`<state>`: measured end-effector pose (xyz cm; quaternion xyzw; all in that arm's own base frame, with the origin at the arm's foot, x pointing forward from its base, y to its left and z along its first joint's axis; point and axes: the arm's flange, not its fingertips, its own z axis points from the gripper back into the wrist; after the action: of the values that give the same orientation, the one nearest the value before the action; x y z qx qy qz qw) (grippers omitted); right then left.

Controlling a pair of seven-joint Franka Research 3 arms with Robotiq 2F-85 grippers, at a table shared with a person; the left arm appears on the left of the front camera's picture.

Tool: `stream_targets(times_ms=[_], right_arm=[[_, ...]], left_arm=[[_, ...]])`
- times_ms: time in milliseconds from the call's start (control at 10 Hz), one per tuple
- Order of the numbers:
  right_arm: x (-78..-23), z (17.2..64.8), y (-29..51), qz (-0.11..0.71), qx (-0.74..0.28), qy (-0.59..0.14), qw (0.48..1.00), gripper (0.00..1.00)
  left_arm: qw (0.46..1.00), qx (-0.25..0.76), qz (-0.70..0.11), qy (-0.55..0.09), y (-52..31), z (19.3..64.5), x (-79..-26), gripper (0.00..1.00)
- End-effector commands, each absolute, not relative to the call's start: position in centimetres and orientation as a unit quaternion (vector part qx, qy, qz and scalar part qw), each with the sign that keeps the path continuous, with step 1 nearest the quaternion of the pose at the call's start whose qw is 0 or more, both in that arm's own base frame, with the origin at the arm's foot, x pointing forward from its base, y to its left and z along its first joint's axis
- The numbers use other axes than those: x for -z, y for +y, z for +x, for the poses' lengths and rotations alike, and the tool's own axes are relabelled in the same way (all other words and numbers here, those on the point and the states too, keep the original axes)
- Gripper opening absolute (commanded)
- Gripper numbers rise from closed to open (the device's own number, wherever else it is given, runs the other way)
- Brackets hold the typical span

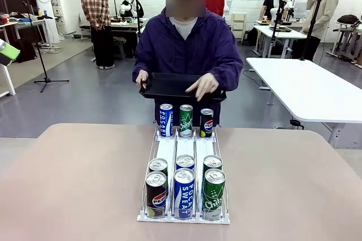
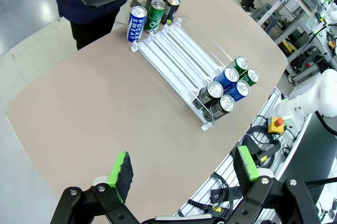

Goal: Retrieve and hand over the desired beverage to the person.
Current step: Pick up a can of the same type that the person held from the Automatic Can Dispenser.

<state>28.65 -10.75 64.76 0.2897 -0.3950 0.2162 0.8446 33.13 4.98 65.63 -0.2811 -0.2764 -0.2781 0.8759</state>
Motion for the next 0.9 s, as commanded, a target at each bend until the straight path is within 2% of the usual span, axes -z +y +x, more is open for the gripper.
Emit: stream_targets(times_ms=[0, 500, 800], right_arm=[[-64.6, 28.8, -10.5, 0.299, -0.221, -0.402, 0.837, 1.00], [-64.8, 28.6, -10.8, 0.290, -0.216, -0.395, 0.845, 1.00], [-65.1, 29.7, 1.0, 0.213, -0.314, -0.277, 0.883, 1.00]], left_arm=[[0.873, 0.284, -0.282, -0.277, 5.2, 33.0, -65.8, 1.00], [0.873, 0.284, -0.282, -0.277, 5.2, 33.0, -65.8, 1.00], [0.873, 0.284, -0.282, -0.277, 5.2, 33.0, -65.8, 1.00]])
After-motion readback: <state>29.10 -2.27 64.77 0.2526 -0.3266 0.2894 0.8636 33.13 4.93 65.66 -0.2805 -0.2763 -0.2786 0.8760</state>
